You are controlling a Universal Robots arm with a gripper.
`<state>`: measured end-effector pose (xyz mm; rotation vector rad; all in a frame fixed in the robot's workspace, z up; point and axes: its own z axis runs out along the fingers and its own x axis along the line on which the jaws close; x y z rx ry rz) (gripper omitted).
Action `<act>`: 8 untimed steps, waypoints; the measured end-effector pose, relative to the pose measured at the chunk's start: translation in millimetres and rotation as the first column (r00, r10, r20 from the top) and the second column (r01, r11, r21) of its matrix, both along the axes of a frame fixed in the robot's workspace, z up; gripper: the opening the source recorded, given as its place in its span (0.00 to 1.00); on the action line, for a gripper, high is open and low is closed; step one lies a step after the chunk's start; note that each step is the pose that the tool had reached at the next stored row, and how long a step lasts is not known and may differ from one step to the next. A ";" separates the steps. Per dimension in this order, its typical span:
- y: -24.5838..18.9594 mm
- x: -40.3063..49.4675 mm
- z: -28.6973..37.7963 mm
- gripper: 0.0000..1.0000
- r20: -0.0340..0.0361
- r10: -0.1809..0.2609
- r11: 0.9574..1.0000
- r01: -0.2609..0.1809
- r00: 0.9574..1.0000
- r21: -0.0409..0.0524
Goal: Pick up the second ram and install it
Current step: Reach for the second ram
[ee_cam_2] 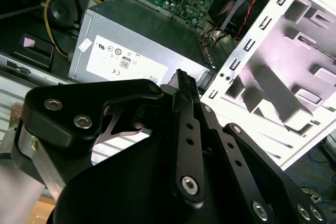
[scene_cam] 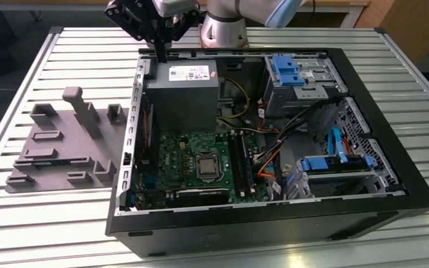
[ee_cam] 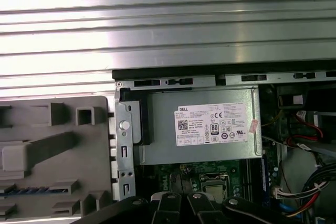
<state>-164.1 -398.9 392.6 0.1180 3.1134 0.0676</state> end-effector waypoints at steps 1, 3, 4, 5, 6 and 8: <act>0.0 -0.5 0.0 0.11 0.000 0.000 1.000 0.000 1.000 0.000; 0.0 -1.5 0.0 0.11 0.000 0.000 1.000 0.000 1.000 0.000; 0.0 -2.0 -0.1 0.11 0.000 0.000 1.000 0.000 1.000 0.000; 0.0 -2.4 0.0 0.11 0.000 0.000 1.000 0.000 1.000 0.000; 0.0 -2.9 -0.1 0.11 0.000 0.000 1.000 0.000 1.000 0.000; 0.0 -3.8 -0.1 0.11 0.000 0.000 1.000 0.000 1.000 0.000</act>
